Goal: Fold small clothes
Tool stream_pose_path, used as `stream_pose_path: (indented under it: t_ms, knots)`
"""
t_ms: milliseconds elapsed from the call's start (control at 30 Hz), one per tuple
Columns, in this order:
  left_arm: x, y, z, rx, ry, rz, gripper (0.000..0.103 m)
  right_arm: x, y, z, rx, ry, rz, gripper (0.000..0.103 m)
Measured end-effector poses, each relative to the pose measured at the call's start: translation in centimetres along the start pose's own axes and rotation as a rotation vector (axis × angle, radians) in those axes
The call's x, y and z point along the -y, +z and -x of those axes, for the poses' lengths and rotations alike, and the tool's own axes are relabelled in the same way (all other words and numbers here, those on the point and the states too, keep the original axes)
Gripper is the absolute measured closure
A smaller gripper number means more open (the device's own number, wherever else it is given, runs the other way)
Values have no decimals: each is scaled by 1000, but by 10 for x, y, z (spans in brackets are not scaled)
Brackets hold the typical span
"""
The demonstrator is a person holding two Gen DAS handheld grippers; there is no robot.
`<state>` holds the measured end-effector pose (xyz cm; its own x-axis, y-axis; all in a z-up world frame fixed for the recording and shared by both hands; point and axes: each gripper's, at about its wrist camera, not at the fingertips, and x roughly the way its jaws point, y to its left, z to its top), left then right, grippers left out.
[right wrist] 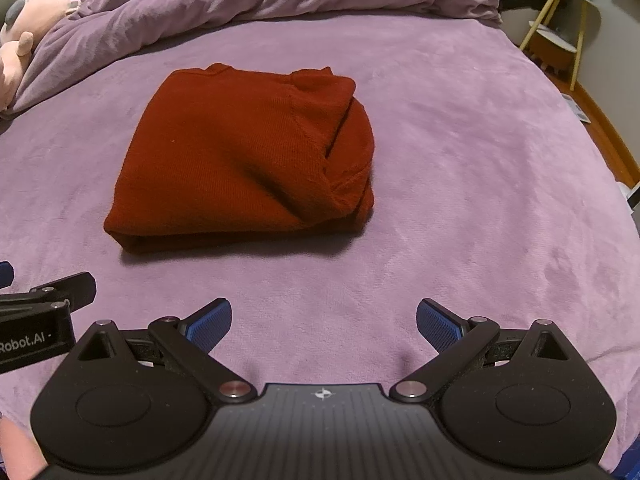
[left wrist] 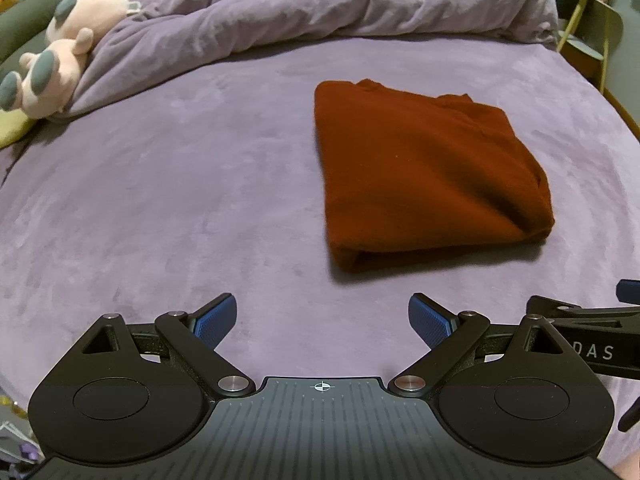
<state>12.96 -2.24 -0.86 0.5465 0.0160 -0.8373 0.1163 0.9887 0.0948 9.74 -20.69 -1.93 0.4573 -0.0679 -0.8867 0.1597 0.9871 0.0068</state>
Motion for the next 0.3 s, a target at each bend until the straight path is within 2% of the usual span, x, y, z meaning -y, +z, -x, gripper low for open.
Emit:
stream_pose_path:
  t_ms: [300]
  knots:
    - [0, -1, -1, -15, -2, 7, 7, 3, 0, 0, -1, -2, -21, 4]
